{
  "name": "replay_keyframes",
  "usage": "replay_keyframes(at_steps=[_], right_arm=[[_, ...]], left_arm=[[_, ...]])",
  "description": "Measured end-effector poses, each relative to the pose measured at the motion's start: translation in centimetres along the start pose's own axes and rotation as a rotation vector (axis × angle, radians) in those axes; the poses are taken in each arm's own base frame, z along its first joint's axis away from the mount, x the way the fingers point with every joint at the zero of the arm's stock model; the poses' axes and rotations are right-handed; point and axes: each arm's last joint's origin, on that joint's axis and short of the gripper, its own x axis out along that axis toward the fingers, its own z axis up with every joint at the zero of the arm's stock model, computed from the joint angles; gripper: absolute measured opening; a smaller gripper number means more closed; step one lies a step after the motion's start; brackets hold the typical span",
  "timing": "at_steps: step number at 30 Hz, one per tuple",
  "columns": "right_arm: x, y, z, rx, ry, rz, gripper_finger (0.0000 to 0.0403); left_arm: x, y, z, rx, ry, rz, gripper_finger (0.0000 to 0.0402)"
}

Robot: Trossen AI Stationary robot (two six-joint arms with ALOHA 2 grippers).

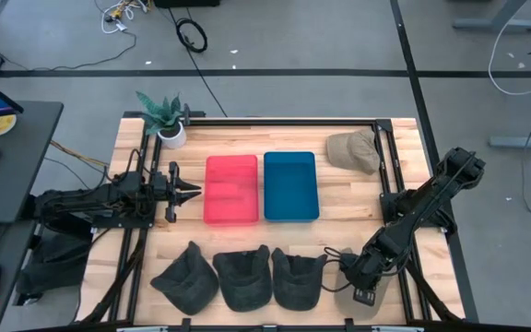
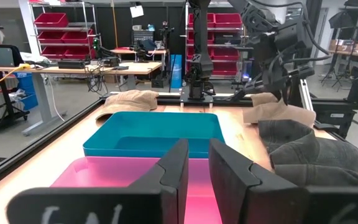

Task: Pick & Place hat
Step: Put the bottom brown cap into the blue bin

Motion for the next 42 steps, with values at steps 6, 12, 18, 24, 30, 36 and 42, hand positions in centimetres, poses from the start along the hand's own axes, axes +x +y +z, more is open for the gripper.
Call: replay_keyframes(at_steps=[6,12,18,24,30,36,42], right_arm=[[-1.7,-0.6,-0.7,-0.001,-0.011,-0.026,0.0002],[-4.3,-2.1,-1.2,0.002,-0.047,-0.078,0.0001],[-7.2,-3.4,-0.5,-0.117,-0.182,-0.082,0.0001],[-10.7,-4.2,0.9,-0.186,-0.281,-0.163,0.0],[-16.1,-2.4,2.6,-0.325,-0.406,-0.286,0.0],[-19.5,-1.3,6.0,-0.494,-0.481,-0.424,0.0],[-21.4,-1.6,11.3,-0.551,-0.477,-0.503,0.0]], left_arm=[[0.0,0.0,0.0,0.0,0.0,0.0,0.0067],[0.0,0.0,0.0,0.0,0.0,0.0,0.0067],[0.0,0.0,0.0,0.0,0.0,0.0,0.0067],[0.0,0.0,0.0,0.0,0.0,0.0,0.0067],[0.0,0.0,0.0,0.0,0.0,0.0,0.0067],[0.0,0.0,0.0,0.0,0.0,0.0,0.0067],[0.0,0.0,0.0,0.0,0.0,0.0,0.0067]])
